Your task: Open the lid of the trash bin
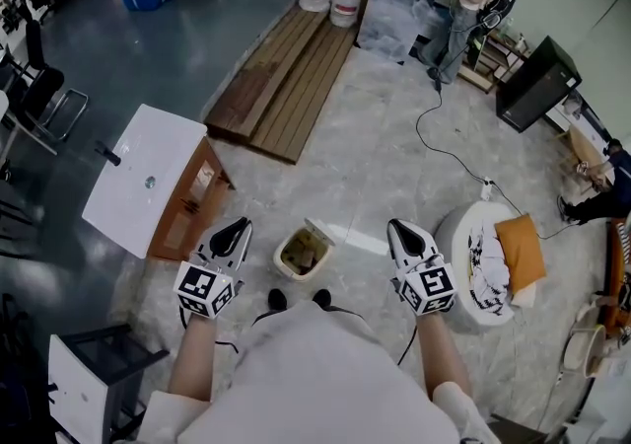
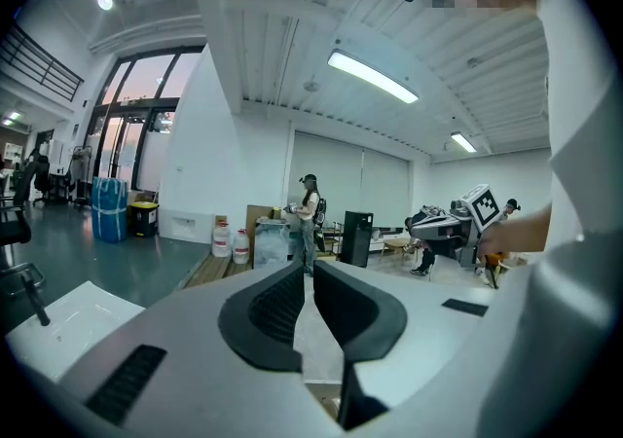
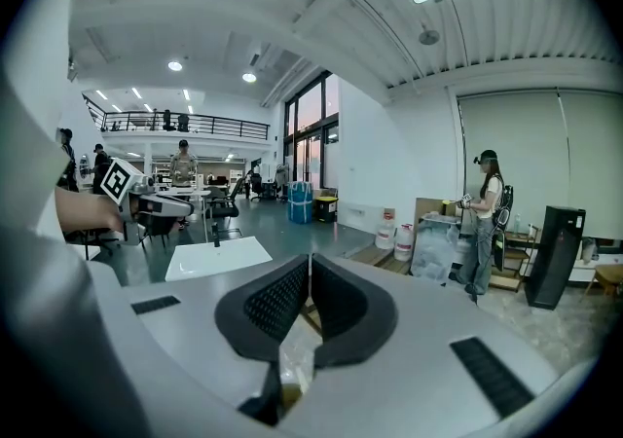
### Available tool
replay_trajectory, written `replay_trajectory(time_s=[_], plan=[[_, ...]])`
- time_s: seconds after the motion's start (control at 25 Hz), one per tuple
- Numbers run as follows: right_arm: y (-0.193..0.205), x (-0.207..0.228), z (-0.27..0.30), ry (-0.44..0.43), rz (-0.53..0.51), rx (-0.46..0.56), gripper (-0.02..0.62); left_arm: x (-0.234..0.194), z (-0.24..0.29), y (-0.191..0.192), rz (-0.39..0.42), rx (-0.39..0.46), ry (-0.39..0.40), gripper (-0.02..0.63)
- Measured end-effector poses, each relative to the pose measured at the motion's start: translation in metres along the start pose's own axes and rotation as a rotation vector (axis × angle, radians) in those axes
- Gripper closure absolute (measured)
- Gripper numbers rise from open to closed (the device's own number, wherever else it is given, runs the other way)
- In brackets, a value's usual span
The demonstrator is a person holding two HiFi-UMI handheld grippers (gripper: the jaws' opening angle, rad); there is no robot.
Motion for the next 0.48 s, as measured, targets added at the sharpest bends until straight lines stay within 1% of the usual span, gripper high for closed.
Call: replay_trajectory(time_s=[0.48], plan=[[0.0039, 0.0001, -0.0009, -0.014, 0.004, -0.005, 0.56, 0.0062, 0.0008, 0.0034, -0.012, -0.006, -0.004, 0.563]])
Point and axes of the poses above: the fingertips, and each gripper's own axes: z forward along the fingers, x to its right, y out of its underside, the point moved 3 cm from there along -z, backward along the fingers
